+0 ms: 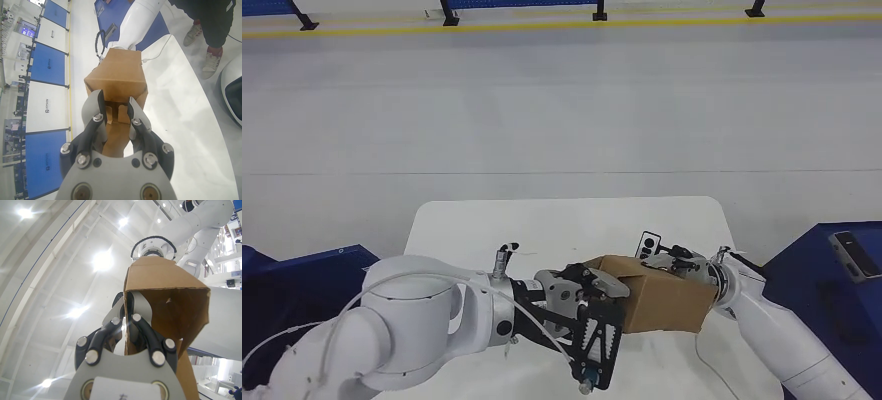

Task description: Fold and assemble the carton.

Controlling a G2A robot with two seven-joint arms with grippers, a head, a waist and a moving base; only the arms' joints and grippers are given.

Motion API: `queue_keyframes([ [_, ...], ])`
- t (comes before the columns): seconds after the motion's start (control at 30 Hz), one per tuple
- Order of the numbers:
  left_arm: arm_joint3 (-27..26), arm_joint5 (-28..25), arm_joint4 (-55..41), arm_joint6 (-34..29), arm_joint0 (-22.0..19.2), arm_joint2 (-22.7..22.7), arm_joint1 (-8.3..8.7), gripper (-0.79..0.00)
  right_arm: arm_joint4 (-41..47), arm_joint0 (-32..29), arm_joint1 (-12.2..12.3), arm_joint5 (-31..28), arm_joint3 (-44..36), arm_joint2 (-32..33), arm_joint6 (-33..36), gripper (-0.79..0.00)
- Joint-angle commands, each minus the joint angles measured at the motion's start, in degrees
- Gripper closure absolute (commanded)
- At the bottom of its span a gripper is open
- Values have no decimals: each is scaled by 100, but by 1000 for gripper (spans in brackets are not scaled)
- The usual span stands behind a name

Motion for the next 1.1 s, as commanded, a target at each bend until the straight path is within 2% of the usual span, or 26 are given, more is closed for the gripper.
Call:
queue_keyframes([
  [0.0, 0, 59, 14, 22, -19, 22, -6, -243, -2, 0, -2, 0, 0, 1, 0, 0],
  [0.33, 0, 263, 66, 47, -79, 240, -43, -231, -22, 24, -17, 24, 2, -45, -24, 0],
  [0.77, 54, 404, 66, 49, -142, 284, -59, -206, 33, 66, -16, 1, 73, -83, -1, 0],
  [0.93, 0, 467, 21, -42, -149, 170, -41, -219, 103, 77, -3, -18, 120, -86, 18, 0],
  [1.07, 0, 466, -208, 99, -134, -208, 4, -234, 160, 114, 6, -21, 185, -104, 22, 0],
])
